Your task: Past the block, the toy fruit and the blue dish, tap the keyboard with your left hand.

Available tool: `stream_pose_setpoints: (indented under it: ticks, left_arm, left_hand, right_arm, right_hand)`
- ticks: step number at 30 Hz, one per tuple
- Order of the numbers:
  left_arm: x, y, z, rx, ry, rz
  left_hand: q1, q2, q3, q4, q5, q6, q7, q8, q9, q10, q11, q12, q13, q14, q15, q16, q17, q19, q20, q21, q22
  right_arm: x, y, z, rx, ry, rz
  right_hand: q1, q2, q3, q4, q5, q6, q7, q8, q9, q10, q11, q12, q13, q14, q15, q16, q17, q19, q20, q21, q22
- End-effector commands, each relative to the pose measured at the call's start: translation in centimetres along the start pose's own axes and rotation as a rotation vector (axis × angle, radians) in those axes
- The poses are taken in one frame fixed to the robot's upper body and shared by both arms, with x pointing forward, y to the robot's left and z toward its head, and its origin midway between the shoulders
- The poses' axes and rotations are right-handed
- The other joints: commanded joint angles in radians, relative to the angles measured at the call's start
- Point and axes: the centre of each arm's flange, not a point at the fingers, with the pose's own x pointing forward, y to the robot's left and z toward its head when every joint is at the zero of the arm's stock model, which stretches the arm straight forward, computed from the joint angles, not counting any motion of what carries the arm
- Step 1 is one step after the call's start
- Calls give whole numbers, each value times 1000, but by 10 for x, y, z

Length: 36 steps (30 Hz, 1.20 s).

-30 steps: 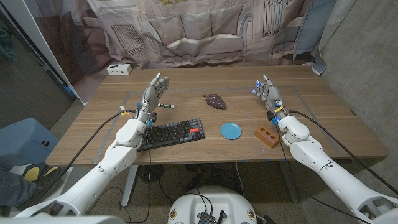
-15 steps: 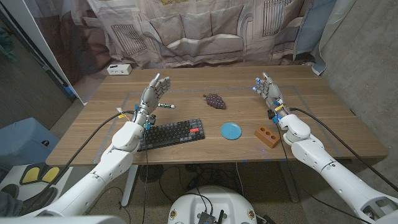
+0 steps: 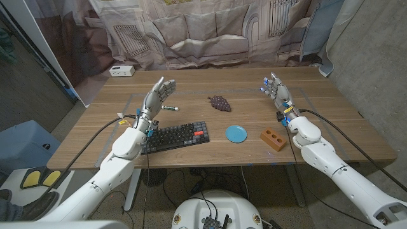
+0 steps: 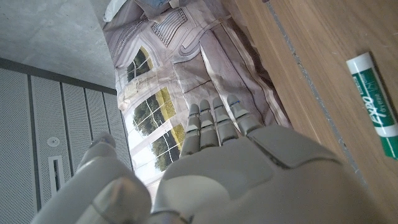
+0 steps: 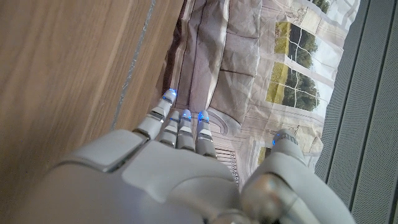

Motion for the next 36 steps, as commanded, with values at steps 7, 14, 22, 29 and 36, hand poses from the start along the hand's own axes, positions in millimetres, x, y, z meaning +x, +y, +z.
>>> stream_pose_setpoints:
  ticks: [7,14,22,29,36]
  left_arm:
    - [-21,2,15,54,-25,-48]
    - [-29,0,25,151,-59,-28]
    - [-37,-6,34,308,-95,-30]
    - [-40,-13,43,446,-122,-66]
    - [-43,-15,47,503,-135,-92]
  left_hand:
    - [5,-8,0,-8,-2,20,5,1,2,20,8,5,1,26,3,6,3,31,0,9,3]
    - [7,-9,-1,-10,-1,30,7,1,2,27,8,5,1,31,2,4,3,37,-1,8,3]
    - [12,-8,-1,-14,0,49,6,2,2,45,2,8,1,49,-2,5,3,53,1,8,3]
    - [16,-8,-1,-19,1,72,4,5,2,66,-4,10,1,68,-8,5,3,76,4,10,3]
    - [20,-8,-1,-22,1,87,6,5,3,78,-3,11,1,83,-11,5,3,92,3,10,3]
  right_arm:
    - [-11,14,9,37,-52,-13]
    - [-11,15,15,28,-58,-13]
    - [-13,17,18,20,-53,-16]
    - [-17,20,18,19,-47,-21]
    - [-21,23,18,19,-42,-23]
  right_hand:
    - [6,2,1,-2,0,12,-3,7,2,15,0,4,1,16,0,7,4,11,1,3,2]
    - [4,3,1,0,-1,14,-2,7,3,17,-1,4,1,17,1,7,4,13,2,2,2]
    - [3,4,0,0,-1,15,-3,6,3,19,1,3,0,19,0,7,4,14,2,1,2]
    - [3,4,1,0,-1,16,-3,6,3,20,-1,3,0,20,2,7,3,14,2,0,2]
    - [2,5,0,0,-1,18,-4,6,3,21,0,3,-1,22,1,7,3,15,3,-1,2]
